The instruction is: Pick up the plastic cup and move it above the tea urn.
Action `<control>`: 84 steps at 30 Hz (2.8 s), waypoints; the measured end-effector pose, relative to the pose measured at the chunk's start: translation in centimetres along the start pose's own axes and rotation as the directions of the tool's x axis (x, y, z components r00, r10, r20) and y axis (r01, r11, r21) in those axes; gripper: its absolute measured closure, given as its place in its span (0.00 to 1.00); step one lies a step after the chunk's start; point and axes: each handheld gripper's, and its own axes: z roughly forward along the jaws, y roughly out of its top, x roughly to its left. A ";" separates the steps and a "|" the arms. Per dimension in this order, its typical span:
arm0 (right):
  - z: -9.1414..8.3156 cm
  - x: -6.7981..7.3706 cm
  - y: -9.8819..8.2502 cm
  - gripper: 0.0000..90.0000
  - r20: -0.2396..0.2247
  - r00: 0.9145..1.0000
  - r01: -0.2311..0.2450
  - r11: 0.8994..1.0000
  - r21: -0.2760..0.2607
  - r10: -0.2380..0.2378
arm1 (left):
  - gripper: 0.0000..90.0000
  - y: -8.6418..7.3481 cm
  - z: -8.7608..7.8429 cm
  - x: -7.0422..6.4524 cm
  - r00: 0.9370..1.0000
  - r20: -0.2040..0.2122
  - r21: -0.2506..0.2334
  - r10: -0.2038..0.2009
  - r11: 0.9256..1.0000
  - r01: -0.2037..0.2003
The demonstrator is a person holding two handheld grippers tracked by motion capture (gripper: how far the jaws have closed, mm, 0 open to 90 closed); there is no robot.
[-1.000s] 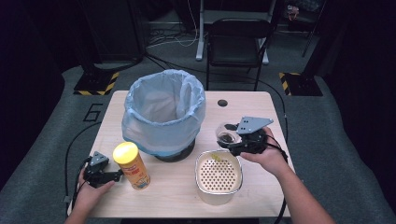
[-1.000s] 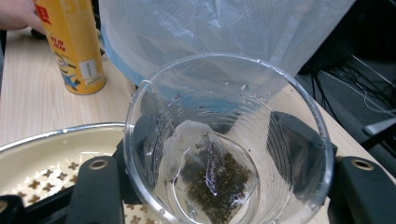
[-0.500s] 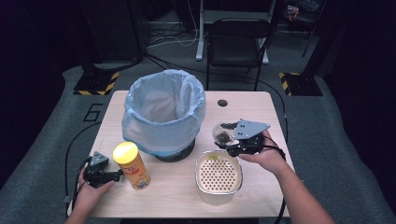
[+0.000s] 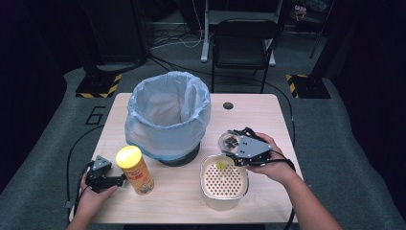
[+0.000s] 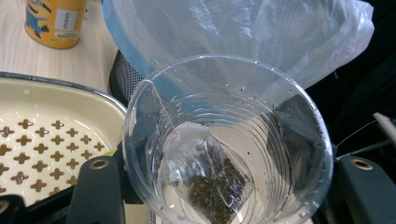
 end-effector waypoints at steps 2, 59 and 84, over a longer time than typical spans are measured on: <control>0.1 0.4 0.1 0.41 0.009 1.000 0.022 1.000 0.001 -0.022 | 0.16 0.0 0.0 0.0 1.000 0.000 0.000 0.000 1.000 0.000; 0.8 8.7 0.5 0.41 0.153 0.378 0.810 0.406 0.423 -0.913 | 0.16 0.0 0.0 0.0 1.000 0.000 0.000 0.000 1.000 0.000; -0.5 6.0 2.2 0.41 0.117 0.705 0.663 0.708 0.242 -0.700 | 0.16 0.0 0.0 0.0 1.000 0.000 0.000 0.000 1.000 0.000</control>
